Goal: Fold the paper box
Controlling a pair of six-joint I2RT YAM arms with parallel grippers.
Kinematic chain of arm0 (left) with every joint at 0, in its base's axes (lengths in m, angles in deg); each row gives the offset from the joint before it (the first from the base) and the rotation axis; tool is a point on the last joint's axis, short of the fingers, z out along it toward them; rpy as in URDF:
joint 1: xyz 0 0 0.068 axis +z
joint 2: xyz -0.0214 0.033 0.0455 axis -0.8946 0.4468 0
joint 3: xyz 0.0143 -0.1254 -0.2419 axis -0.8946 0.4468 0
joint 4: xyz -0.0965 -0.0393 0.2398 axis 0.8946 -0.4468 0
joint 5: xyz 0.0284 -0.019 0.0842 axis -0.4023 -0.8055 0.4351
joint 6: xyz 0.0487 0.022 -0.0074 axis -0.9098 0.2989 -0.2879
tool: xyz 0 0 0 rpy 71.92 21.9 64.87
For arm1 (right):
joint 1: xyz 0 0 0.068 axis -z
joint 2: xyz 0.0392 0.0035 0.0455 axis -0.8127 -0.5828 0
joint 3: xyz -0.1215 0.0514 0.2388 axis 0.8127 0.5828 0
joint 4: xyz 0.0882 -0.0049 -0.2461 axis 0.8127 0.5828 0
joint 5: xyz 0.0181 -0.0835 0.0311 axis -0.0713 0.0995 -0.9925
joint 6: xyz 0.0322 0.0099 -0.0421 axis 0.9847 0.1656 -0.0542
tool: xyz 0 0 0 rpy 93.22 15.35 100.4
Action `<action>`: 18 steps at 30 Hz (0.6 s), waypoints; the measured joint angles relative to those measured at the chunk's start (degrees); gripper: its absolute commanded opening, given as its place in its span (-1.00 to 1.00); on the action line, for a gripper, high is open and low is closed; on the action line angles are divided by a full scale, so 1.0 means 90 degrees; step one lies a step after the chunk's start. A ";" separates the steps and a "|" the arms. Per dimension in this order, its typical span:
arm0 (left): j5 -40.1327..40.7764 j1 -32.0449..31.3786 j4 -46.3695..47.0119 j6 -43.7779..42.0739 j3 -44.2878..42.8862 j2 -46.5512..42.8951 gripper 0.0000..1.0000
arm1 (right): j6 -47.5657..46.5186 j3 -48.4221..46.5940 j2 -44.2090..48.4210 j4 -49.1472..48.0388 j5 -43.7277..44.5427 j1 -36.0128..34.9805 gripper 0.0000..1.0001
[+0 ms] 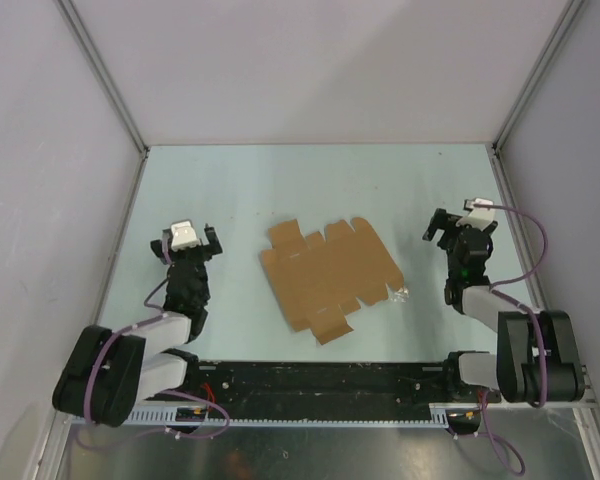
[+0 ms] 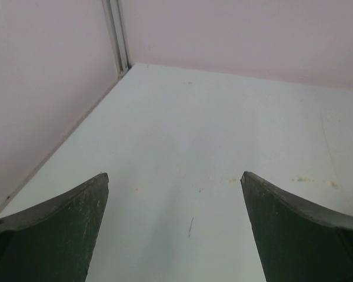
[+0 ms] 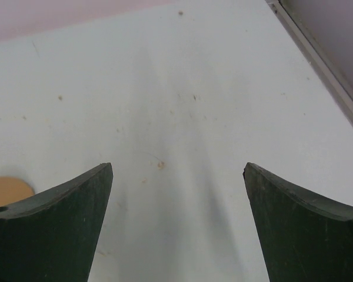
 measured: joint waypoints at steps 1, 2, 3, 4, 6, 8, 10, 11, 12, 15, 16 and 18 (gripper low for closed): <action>0.0189 -0.0124 -0.0121 -0.0044 -0.0053 -0.0177 0.99 | 0.0080 -0.0085 0.0126 0.0192 0.0107 -0.0061 0.99; 0.0367 -0.0250 -0.0262 -0.0066 -0.0114 -0.0347 0.99 | 0.0211 -0.0206 0.0257 0.0464 0.0216 -0.0134 0.99; 0.0483 -0.0342 -0.0376 -0.0075 -0.0168 -0.0466 0.99 | 0.0316 -0.0304 0.0333 0.0636 0.0282 -0.0182 1.00; 0.0590 -0.0437 -0.0702 -0.0036 -0.0274 -0.0648 0.99 | 0.0474 -0.0500 0.0427 0.1047 0.0364 -0.0253 1.00; 0.0687 -0.0529 -0.1396 0.0163 -0.0522 -0.0988 0.99 | 0.0692 -0.0838 0.0525 0.1613 0.0454 -0.0342 0.99; 0.0697 -0.0556 -0.2164 0.0401 -0.0901 -0.1280 0.99 | 0.0896 -0.1214 0.0622 0.2208 0.0491 -0.0432 0.99; 0.0690 -0.0583 -0.2676 0.0622 -0.1207 -0.1460 0.99 | 0.1151 -0.1530 0.0719 0.2761 0.0457 -0.0488 1.00; 0.0673 -0.0602 -0.2883 0.0743 -0.1319 -0.1540 0.99 | 0.1285 -0.1688 0.0746 0.3041 0.0386 -0.0508 0.99; 0.0636 -0.0619 -0.3096 0.0884 -0.1411 -0.1608 0.99 | 0.1406 -0.1826 0.0750 0.3288 0.0265 -0.0517 1.00; 0.0466 -0.0641 -0.4119 0.1450 -0.1836 -0.1630 0.99 | 0.1700 -0.2174 0.0729 0.3983 -0.0102 -0.0556 1.00; 0.0376 -0.0641 -0.4422 0.1574 -0.2006 -0.1583 0.99 | 0.1792 -0.2283 0.0714 0.4245 -0.0202 -0.0590 0.99; 0.0046 -0.0641 -0.5042 0.1838 -0.2424 -0.1423 0.99 | 0.1936 -0.2438 0.0685 0.4665 -0.0340 -0.0702 0.99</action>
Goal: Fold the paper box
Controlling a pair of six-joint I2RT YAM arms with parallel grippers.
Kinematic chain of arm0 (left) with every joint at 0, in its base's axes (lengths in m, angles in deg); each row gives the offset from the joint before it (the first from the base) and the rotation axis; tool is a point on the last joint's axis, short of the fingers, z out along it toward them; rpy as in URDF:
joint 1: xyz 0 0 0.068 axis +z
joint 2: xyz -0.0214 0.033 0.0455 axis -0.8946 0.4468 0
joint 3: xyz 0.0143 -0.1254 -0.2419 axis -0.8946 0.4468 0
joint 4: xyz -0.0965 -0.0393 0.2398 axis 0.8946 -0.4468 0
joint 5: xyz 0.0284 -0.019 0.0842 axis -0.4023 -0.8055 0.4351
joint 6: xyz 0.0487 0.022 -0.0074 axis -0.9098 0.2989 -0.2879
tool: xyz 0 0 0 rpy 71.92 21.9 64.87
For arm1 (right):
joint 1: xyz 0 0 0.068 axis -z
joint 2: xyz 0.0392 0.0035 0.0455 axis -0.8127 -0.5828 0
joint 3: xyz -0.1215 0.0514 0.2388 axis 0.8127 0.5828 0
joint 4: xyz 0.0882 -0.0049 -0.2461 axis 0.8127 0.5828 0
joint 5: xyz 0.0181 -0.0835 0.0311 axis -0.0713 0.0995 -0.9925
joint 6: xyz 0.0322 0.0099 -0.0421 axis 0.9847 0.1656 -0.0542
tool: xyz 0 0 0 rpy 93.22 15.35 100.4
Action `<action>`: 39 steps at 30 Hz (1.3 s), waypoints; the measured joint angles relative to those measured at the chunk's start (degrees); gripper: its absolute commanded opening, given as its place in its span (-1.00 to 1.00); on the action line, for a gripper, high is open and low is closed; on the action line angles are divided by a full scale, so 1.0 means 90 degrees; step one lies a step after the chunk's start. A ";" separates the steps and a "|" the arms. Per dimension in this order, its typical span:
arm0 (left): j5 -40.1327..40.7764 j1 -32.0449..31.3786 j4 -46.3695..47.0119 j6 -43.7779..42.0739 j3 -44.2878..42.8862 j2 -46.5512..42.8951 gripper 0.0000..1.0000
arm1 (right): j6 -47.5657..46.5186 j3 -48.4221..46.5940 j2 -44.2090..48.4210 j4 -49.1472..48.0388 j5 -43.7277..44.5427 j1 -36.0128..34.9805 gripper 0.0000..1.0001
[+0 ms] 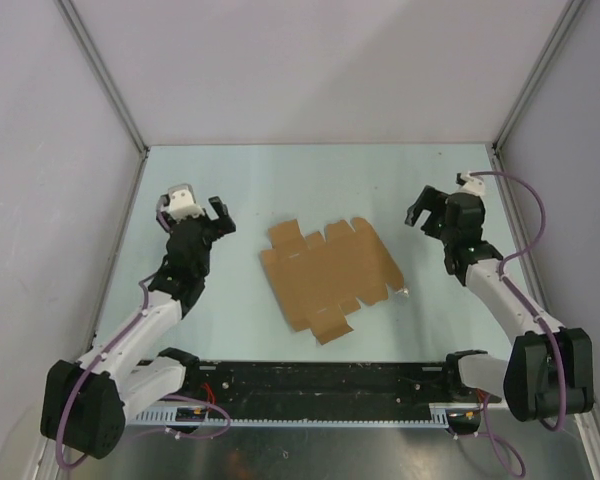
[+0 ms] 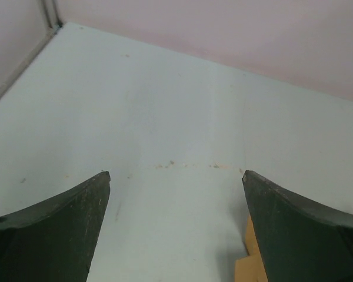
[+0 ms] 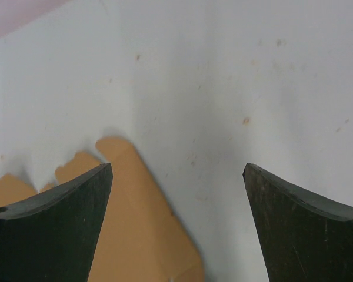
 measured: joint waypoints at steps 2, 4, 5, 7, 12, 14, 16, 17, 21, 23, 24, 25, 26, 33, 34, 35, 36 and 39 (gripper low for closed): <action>-0.0325 -0.0010 -0.0391 0.0265 -0.0257 0.0109 0.99 | 0.0197 -0.0087 0.0005 0.0457 -0.0083 -0.0236 1.00; -0.0597 -0.0015 -0.0634 0.0454 -0.0308 0.0119 0.99 | 0.0432 -0.0109 0.0015 0.0814 -0.0046 -0.0495 0.99; -0.0721 -0.0017 -0.0738 0.0546 -0.0308 0.0124 0.99 | 0.0597 -0.0109 0.0017 0.1022 0.0041 -0.0704 1.00; -0.0988 -0.0017 -0.0988 0.0704 -0.0323 0.0214 0.99 | 0.0884 -0.0109 0.0019 0.1409 0.0189 -0.1277 1.00; -0.1331 -0.0017 -0.1445 0.0872 -0.0464 0.0486 0.99 | 0.1795 -0.0112 0.0027 0.2093 0.0610 -0.2684 0.99; -0.1450 -0.0017 -0.1523 0.0920 -0.0481 0.0486 0.99 | 0.2161 -0.0114 0.0036 0.2293 0.0721 -0.2812 0.99; -0.1545 -0.0017 -0.1559 0.0935 -0.0512 0.0486 0.99 | 0.2470 -0.0112 0.0056 0.2472 0.0850 -0.2822 1.00; -0.1596 -0.0017 -0.1574 0.0940 -0.0534 0.0483 0.99 | 0.2577 -0.0112 0.0068 0.2538 0.0918 -0.2822 0.99; -0.1802 -0.0029 -0.1605 0.0988 -0.0573 0.0459 0.99 | 0.2613 -0.0112 0.0151 0.2667 0.0906 -0.2589 1.00; -0.1863 -0.0078 -0.1671 0.1005 -0.0571 0.0408 0.99 | 0.2404 -0.0114 0.0189 0.2645 0.0576 -0.2120 1.00; -0.1877 -0.0121 -0.1695 0.1025 -0.0571 0.0376 0.99 | 0.2380 -0.0114 0.0192 0.2645 0.0549 -0.1894 0.99; -0.1904 -0.0219 -0.1724 0.1035 -0.0571 0.0313 0.99 | 0.2237 -0.0114 0.0189 0.2645 0.0231 -0.1455 0.99; -0.1906 -0.0345 -0.1758 0.1037 -0.0571 0.0245 0.99 | 0.2093 -0.0117 0.0187 0.2616 -0.0124 -0.0920 0.99; -0.1970 -0.1258 -0.1817 0.1141 -0.0571 -0.0044 0.99 | 0.1605 -0.0117 0.0185 0.2640 -0.1003 0.0539 0.99; -0.1970 -0.1309 -0.1834 0.1149 -0.0571 -0.0041 0.99 | 0.1574 -0.0117 0.0185 0.2645 -0.1069 0.0534 0.99; -0.1970 -0.1365 -0.1855 0.1154 -0.0571 -0.0036 1.00 | 0.1547 -0.0117 0.0185 0.2650 -0.1132 0.0527 0.99; -0.1970 -0.1411 -0.1872 0.1156 -0.0571 -0.0034 1.00 | 0.1523 -0.0117 0.0185 0.2650 -0.1173 0.0522 1.00; -0.1965 -0.1489 -0.1955 0.1166 -0.0571 -0.0027 1.00 | 0.1503 -0.0117 0.0185 0.2647 -0.1251 0.0522 0.98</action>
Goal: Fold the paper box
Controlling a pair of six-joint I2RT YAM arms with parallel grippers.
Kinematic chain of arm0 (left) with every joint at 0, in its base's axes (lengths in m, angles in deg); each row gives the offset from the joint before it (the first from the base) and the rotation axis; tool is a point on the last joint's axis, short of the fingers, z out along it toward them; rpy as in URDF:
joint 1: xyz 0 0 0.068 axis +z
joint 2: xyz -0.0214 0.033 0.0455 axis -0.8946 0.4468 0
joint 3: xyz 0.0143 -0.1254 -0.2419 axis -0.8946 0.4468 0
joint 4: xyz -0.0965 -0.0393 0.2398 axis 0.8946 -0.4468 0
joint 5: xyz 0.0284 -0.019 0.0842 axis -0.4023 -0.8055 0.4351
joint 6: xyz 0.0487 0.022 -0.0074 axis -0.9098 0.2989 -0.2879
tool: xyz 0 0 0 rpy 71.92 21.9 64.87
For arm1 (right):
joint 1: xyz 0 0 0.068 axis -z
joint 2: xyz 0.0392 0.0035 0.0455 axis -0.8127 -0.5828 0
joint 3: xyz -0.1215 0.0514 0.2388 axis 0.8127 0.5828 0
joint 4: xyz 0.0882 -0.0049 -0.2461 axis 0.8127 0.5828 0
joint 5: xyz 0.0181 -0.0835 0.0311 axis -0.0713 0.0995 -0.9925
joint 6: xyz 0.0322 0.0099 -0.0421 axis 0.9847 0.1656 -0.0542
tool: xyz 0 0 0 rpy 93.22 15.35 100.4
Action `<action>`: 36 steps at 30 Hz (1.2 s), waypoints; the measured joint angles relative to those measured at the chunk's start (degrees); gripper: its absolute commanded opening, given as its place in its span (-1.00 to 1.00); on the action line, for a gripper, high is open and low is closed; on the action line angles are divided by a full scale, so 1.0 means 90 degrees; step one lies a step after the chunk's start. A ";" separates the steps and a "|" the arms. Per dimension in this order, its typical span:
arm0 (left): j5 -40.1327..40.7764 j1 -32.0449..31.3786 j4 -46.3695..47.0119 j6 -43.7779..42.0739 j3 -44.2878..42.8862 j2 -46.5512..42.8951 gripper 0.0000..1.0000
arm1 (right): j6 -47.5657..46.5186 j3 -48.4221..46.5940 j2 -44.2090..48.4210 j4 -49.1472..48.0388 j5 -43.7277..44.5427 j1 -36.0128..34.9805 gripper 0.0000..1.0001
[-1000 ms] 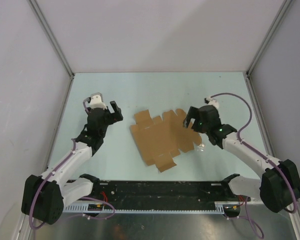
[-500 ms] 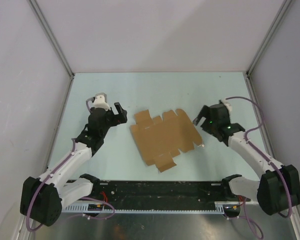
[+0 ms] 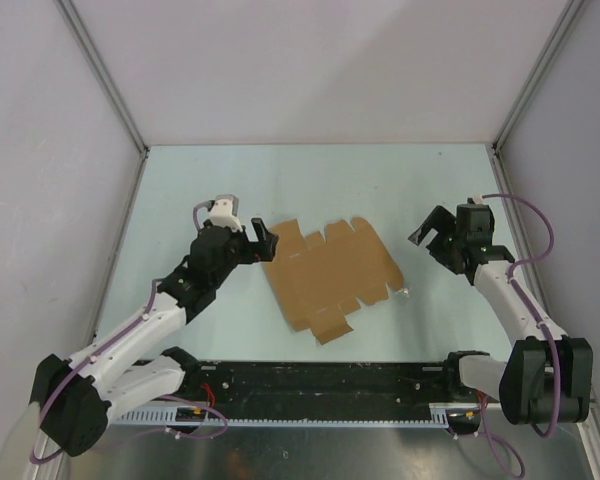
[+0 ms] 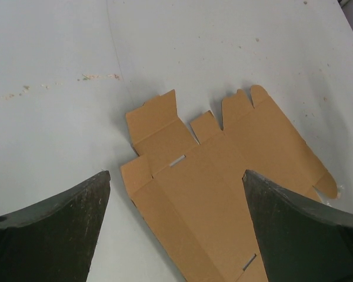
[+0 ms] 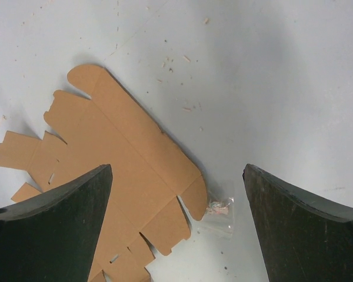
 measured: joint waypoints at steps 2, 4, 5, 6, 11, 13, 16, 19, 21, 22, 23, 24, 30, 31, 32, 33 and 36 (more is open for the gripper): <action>0.0002 -0.0039 -0.0058 0.0032 0.0000 0.0000 0.99 | 0.0017 0.0000 -0.0005 -0.0005 -0.0068 -0.0017 0.98; 0.0024 -0.0053 -0.0087 0.0034 0.0000 0.0000 0.99 | 0.0061 0.0000 -0.0007 0.0002 -0.0085 -0.0107 0.97; 0.0049 -0.0053 -0.0109 0.0024 0.0000 0.0002 0.99 | 0.0102 0.0000 -0.0007 0.0015 -0.0058 -0.0221 0.96; 0.0090 -0.0053 -0.0131 0.0017 -0.0002 0.0002 0.99 | 0.0138 0.0000 -0.0005 0.0027 -0.0034 -0.0340 0.96; 0.0257 0.0209 -0.0447 -0.0148 -0.0313 0.0221 0.99 | 0.0733 0.0015 0.0194 0.0340 0.0622 -0.1770 0.94; 0.0155 0.0590 -0.0508 -0.0197 -0.0656 0.0488 0.99 | 0.1122 0.0073 0.0476 0.0449 0.0908 -0.2475 0.94; -0.0007 0.1078 -0.0534 -0.0328 -0.1299 0.0986 1.00 | 0.1819 0.0291 0.0981 0.0588 0.1319 -0.3174 0.93; -0.0216 0.1205 -0.0500 -0.0580 -0.1863 0.1472 0.99 | 0.2455 0.0566 0.1314 0.0687 0.1622 -0.3667 0.93; -0.0517 0.1197 -0.0459 -0.0826 -0.2329 0.1974 0.99 | 0.2868 0.0736 0.1375 0.0765 0.1775 -0.4010 0.94; -0.0600 0.1195 -0.0413 -0.0913 -0.2475 0.2164 0.99 | 0.3062 0.0794 0.1365 0.0801 0.1831 -0.4201 0.94; -0.0726 0.1190 -0.0396 -0.0986 -0.2630 0.2387 1.00 | 0.3198 0.0843 0.1343 0.0809 0.1875 -0.4352 0.92; -0.0845 0.1188 -0.0367 -0.1054 -0.2737 0.2589 0.99 | 0.3359 0.0884 0.1302 0.0814 0.1906 -0.4541 0.92; -0.1222 0.1141 -0.0464 -0.1207 -0.2849 0.3160 0.99 | 0.4136 0.0933 0.0840 0.0721 0.2028 -0.5447 0.86; -0.1222 0.1112 -0.0469 -0.1205 -0.2812 0.3140 0.99 | 0.4218 0.0935 0.0806 0.0712 0.2055 -0.5532 0.86; -0.1222 0.1073 -0.0464 -0.1205 -0.2773 0.3109 0.99 | 0.4354 0.0940 0.0763 0.0704 0.2113 -0.5671 0.86; -0.1217 0.1018 -0.0464 -0.1205 -0.2715 0.3053 0.99 | 0.4456 0.0940 0.0719 0.0704 0.2144 -0.5792 0.85; -0.1183 0.0872 -0.0437 -0.1190 -0.2453 0.2795 0.99 | 0.4736 0.0940 0.0566 0.0680 0.2229 -0.6118 0.85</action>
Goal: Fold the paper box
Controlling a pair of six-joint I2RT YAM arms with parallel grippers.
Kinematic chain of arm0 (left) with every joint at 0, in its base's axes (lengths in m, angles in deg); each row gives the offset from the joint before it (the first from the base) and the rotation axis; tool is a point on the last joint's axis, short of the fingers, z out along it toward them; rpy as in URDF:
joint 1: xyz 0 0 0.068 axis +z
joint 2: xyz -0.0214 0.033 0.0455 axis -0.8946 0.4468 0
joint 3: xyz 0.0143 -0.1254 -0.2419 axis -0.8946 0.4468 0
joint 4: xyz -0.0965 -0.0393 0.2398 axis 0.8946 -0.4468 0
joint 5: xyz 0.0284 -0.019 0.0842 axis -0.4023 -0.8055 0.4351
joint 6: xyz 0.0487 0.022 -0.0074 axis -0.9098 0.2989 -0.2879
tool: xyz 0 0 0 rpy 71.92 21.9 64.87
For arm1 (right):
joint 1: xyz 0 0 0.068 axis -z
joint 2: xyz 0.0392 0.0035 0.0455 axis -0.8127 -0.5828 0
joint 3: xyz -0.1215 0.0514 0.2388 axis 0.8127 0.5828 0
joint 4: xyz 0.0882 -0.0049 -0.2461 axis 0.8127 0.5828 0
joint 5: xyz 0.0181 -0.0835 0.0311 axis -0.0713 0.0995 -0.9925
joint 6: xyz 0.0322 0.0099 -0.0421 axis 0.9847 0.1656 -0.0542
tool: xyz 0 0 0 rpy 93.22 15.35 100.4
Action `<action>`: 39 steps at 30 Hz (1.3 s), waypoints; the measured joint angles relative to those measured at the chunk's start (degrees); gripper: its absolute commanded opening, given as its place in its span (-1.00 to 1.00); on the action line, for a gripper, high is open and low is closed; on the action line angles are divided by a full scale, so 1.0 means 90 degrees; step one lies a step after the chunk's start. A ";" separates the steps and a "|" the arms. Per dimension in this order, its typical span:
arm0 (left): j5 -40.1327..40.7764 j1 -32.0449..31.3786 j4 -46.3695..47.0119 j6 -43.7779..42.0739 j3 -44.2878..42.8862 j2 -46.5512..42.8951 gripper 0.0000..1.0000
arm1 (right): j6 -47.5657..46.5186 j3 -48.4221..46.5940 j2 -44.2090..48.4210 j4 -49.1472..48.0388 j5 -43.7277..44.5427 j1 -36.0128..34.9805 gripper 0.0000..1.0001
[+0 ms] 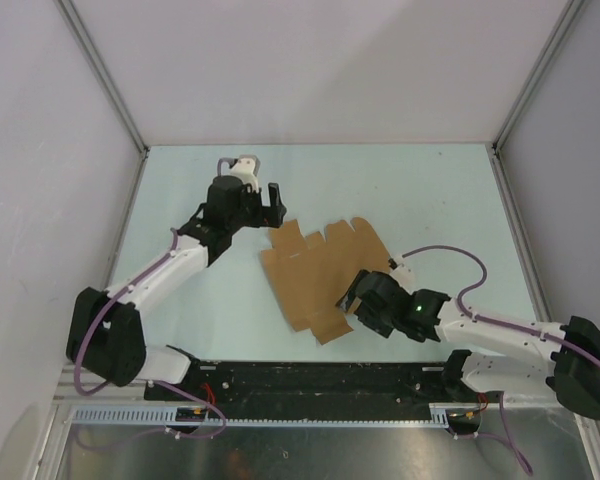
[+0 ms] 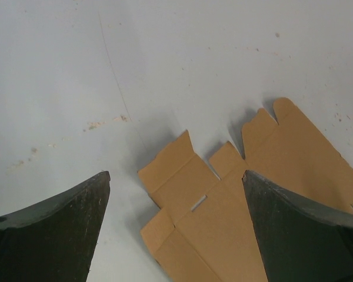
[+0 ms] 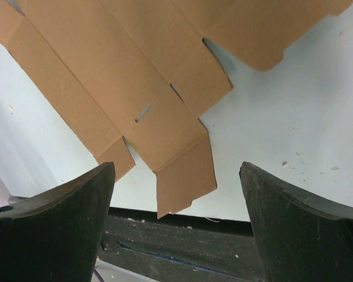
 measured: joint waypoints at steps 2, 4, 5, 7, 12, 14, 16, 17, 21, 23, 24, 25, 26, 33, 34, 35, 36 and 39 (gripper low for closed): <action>0.0061 -0.0092 -0.0015 0.0058 0.0221 -0.0245 0.99 | 0.0185 0.0000 -0.0168 -0.0034 0.0058 -0.0204 0.85; 0.0143 -0.0194 -0.0029 0.0109 0.0393 -0.0447 0.99 | 0.0350 0.0002 -0.0379 -0.0114 0.0080 -0.0359 0.83; 0.0192 -0.0240 -0.0029 0.0121 0.0464 -0.0534 0.99 | 0.0408 0.0005 -0.0488 -0.0172 0.0083 -0.0415 0.82; 0.0274 -0.0323 -0.0027 0.0143 0.0588 -0.0682 0.99 | 0.0510 0.0015 -0.0675 -0.0289 0.0083 -0.0459 0.79; 0.0374 -0.0444 -0.0032 0.0255 0.0879 -0.1124 1.00 | 0.0658 0.0022 -0.0969 -0.0597 0.0070 -0.0474 0.69; 0.0435 -0.0447 -0.0032 0.0282 0.0991 -0.1350 0.99 | 0.0682 0.0022 -0.1037 -0.0724 0.0051 -0.0474 0.64; 0.0495 -0.0447 -0.0034 0.0282 0.1061 -0.1518 1.00 | 0.0702 0.0022 -0.1098 -0.0811 0.0010 -0.0471 0.58; 0.0522 -0.0447 -0.0024 0.0282 0.1093 -0.1588 0.99 | 0.0716 0.0022 -0.1132 -0.0855 -0.0019 -0.0474 0.56; 0.0542 -0.0447 -0.0022 0.0291 0.1175 -0.1700 0.99 | 0.0789 0.0022 -0.1205 -0.0928 -0.0134 -0.0512 0.52; 0.0542 -0.0447 -0.0027 0.0318 0.1219 -0.1710 0.99 | 0.0848 0.0022 -0.1222 -0.0930 -0.0172 -0.0593 0.50; 0.0542 -0.0447 -0.0027 0.0338 0.1239 -0.1710 0.99 | 0.0874 0.0022 -0.1226 -0.0928 -0.0177 -0.0646 0.49; 0.0542 -0.0447 -0.0036 0.0345 0.1251 -0.1710 0.99 | 0.0899 0.0022 -0.1231 -0.0925 -0.0192 -0.0697 0.47; 0.0539 -0.0447 -0.0036 0.0347 0.1256 -0.1707 0.99 | 0.0928 0.0022 -0.1231 -0.0923 -0.0204 -0.0736 0.44; 0.0542 -0.0447 -0.0029 0.0406 0.1343 -0.1707 0.99 | 0.1132 0.0083 -0.1251 -0.0962 -0.0219 -0.0957 -0.02; 0.0542 -0.0447 -0.0032 0.0420 0.1372 -0.1707 0.99 | 0.1151 0.0100 -0.1282 -0.0976 -0.0221 -0.0957 -0.06; 0.0542 -0.0447 -0.0039 0.0440 0.1389 -0.1707 0.99 | 0.1171 0.0114 -0.1338 -0.0988 -0.0219 -0.0962 -0.14; 0.0539 -0.0447 -0.0036 0.0444 0.1404 -0.1707 0.99 | 0.1171 0.0121 -0.1382 -0.0998 -0.0219 -0.0962 -0.17; 0.0539 -0.0447 -0.0029 0.0447 0.1443 -0.1710 0.99 | 0.1151 0.0131 -0.1506 -0.0996 -0.0214 -0.0962 -0.30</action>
